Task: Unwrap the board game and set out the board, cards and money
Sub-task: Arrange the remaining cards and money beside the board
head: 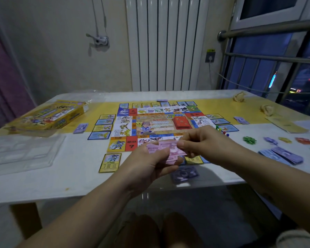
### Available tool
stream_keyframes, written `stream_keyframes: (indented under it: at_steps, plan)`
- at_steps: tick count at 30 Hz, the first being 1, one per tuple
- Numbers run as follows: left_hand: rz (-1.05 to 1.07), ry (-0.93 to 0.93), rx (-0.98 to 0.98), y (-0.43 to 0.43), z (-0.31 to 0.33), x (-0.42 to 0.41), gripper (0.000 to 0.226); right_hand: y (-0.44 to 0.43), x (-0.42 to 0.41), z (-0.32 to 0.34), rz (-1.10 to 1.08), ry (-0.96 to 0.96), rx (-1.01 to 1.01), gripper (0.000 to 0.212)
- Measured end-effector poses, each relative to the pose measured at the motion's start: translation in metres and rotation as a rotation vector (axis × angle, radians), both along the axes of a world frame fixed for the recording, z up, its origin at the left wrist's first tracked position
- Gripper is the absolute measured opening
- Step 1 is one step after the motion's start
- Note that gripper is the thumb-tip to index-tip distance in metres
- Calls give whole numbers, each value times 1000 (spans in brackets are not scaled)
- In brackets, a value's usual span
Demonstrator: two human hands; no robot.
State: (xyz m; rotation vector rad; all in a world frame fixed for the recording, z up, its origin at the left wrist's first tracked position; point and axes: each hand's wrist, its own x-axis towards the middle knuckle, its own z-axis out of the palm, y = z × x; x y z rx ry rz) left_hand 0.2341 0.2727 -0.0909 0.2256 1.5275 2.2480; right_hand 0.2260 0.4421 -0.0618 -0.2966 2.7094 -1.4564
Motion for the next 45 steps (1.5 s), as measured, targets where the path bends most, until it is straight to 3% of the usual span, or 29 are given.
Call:
stream_keyframes:
  at_steps: [5, 12, 22, 28, 34, 39, 45]
  plan:
    - [165, -7, 61, -14, 9, -8, 20, 18, 7, -2, -131, 65, -96, 8]
    - [232, -12, 81, -21, 9, -7, 21, 13, 19, -31, -72, 90, 328, 10]
    - [223, -52, 29, -11, 2, 0, 22, 12, 19, -47, -113, 248, 481, 12]
    - [183, -52, 25, -1, 8, -1, 21, 17, 21, -23, -151, 325, 199, 4]
    - [88, 27, -32, 23, 19, -6, 23, 18, 8, 12, -96, 111, -89, 21]
    - [80, 64, -84, 40, 34, -23, 21, 28, -8, 21, -89, -28, -170, 24]
    - [75, 178, -194, 56, 43, -50, 21, 45, -34, 35, -94, -28, -196, 15]
